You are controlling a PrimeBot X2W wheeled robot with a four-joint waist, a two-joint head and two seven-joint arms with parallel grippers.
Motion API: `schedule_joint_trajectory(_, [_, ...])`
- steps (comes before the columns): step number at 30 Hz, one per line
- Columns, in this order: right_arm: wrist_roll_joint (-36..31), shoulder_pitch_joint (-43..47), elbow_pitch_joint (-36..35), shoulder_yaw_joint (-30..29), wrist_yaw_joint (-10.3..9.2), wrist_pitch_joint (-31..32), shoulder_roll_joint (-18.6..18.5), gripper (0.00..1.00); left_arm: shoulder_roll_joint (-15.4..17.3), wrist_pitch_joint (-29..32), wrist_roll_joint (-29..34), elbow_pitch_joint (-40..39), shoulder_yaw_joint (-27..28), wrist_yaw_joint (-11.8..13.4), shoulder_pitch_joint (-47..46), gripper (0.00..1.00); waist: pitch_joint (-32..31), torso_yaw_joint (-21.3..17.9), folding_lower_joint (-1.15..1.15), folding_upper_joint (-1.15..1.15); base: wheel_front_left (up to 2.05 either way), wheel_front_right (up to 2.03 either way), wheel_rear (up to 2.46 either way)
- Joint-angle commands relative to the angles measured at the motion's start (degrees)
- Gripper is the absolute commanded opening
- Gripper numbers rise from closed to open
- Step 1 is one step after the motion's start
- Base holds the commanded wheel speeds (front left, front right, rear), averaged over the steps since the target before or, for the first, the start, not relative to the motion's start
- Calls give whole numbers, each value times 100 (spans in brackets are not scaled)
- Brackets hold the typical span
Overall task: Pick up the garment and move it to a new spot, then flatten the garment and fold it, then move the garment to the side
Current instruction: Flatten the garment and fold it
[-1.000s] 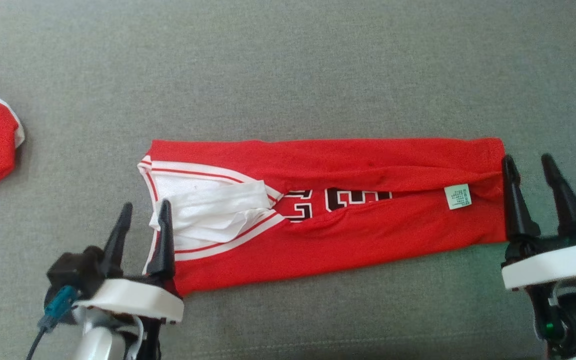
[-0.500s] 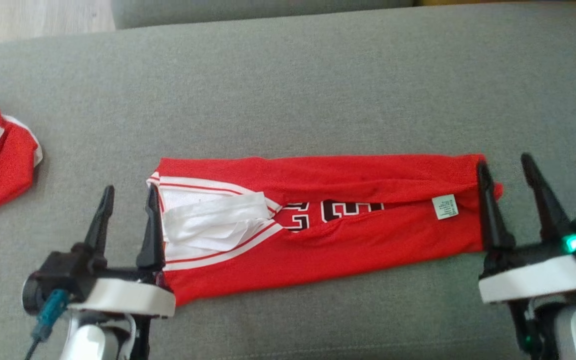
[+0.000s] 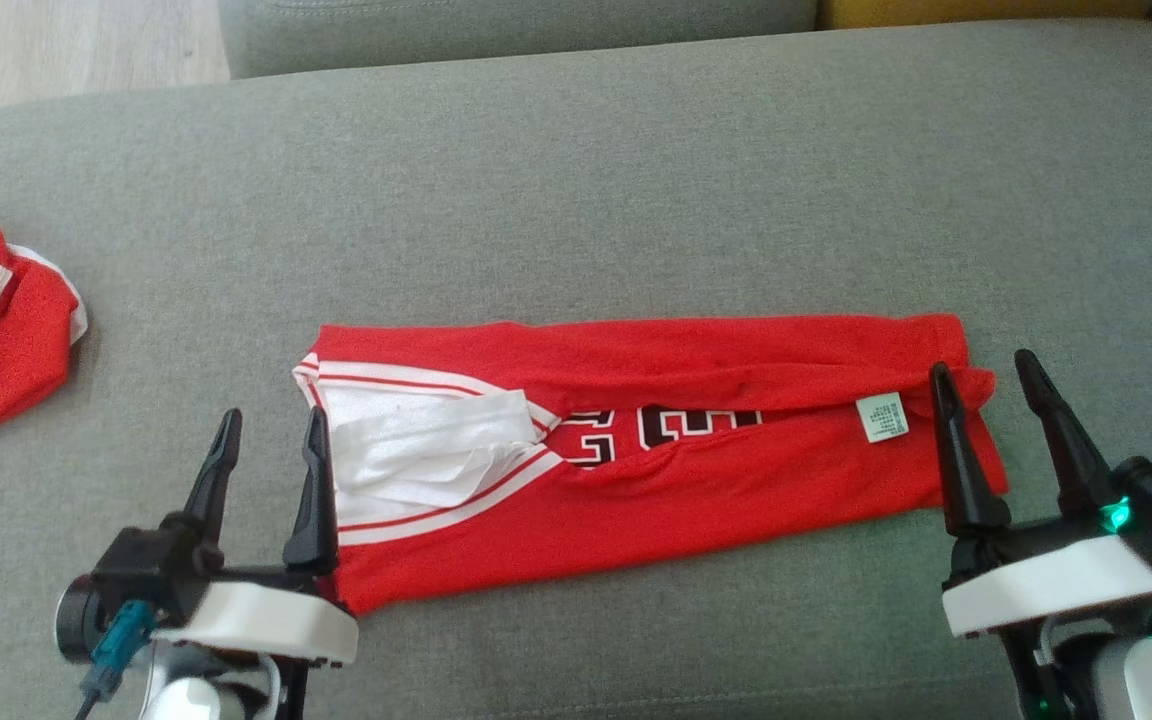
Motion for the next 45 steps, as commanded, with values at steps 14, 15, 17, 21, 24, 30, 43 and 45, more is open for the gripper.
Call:
schedule_joint_trajectory(14, [287,-650,606,-329,39,-21,-45,100,79,12,-14,-276,80,36,-361,100,343,39,0,0,0,0,0])
schedule_joint_trajectory(15, [293,-769,798,-375,39,-23,-93,100,76,8,-16,-269,64,21,-404,100,399,48,0,0,0,0,0])
schedule_joint_trajectory(17, [326,-1000,1181,-434,39,-51,-173,100,66,-4,-10,-252,25,-10,-499,100,510,85,0,0,0,0,0])
schedule_joint_trajectory(21, [348,-1345,1952,-500,39,-15,-249,100,32,-42,-35,-189,-22,-71,-661,100,699,138,0,0,0,0,0])
schedule_joint_trajectory(24, [341,-1443,2427,-565,39,173,-220,100,12,-74,-37,-141,-34,-85,-742,100,797,167,0,0,0,0,0])
schedule_joint_trajectory(30, [450,-1364,2801,-698,39,685,-14,100,1,-126,-39,-80,-23,-102,-838,100,911,155,0,0,0,0,0])
schedule_joint_trajectory(43, [858,-1256,2612,-388,39,1234,81,0,20,-171,-35,-10,-1,-107,-916,100,893,47,0,0,0,0,0])
schedule_joint_trajectory(45, [877,-1284,2556,-454,39,1253,48,0,18,-174,-41,-8,-2,-107,-914,100,879,37,0,0,0,0,0])
